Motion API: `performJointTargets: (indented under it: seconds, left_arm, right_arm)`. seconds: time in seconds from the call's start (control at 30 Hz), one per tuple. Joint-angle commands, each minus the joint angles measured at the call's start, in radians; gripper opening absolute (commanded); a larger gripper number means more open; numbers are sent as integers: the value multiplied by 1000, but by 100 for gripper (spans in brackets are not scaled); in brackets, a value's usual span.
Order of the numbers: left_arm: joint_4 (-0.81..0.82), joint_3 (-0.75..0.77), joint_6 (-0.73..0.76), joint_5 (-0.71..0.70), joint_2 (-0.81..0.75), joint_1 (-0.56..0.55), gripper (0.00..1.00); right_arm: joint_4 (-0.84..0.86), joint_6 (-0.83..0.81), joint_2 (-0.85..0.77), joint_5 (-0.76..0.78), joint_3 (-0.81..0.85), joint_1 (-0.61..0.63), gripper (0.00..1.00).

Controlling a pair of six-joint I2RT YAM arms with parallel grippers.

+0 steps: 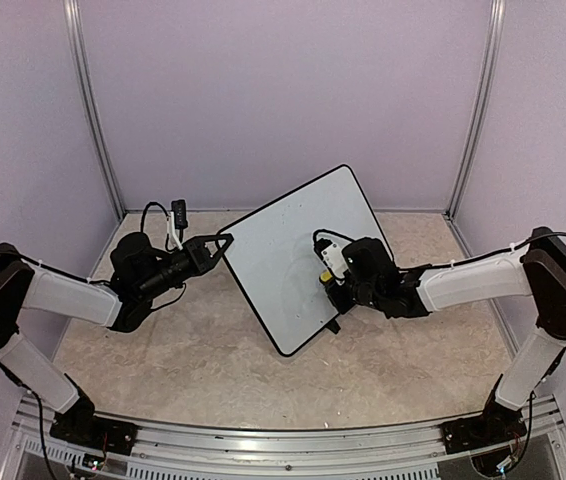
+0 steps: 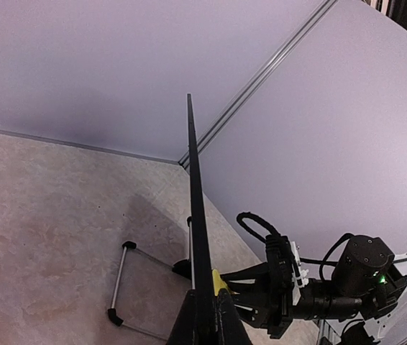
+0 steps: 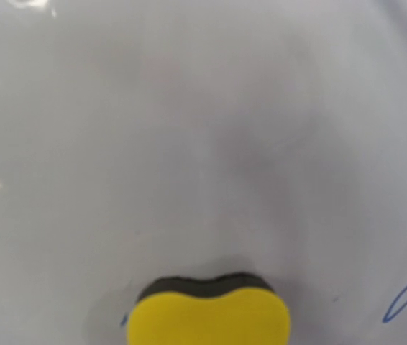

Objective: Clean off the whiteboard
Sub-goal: Erase the whiteboard at the center of the board.

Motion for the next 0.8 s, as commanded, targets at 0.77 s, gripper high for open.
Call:
performJointTargets:
  seconds: [0.77]
  left_arm:
    - [109,1,9,97,-3,-14,0]
  right_arm:
    - [95,-6,55,-96,32,-23,0]
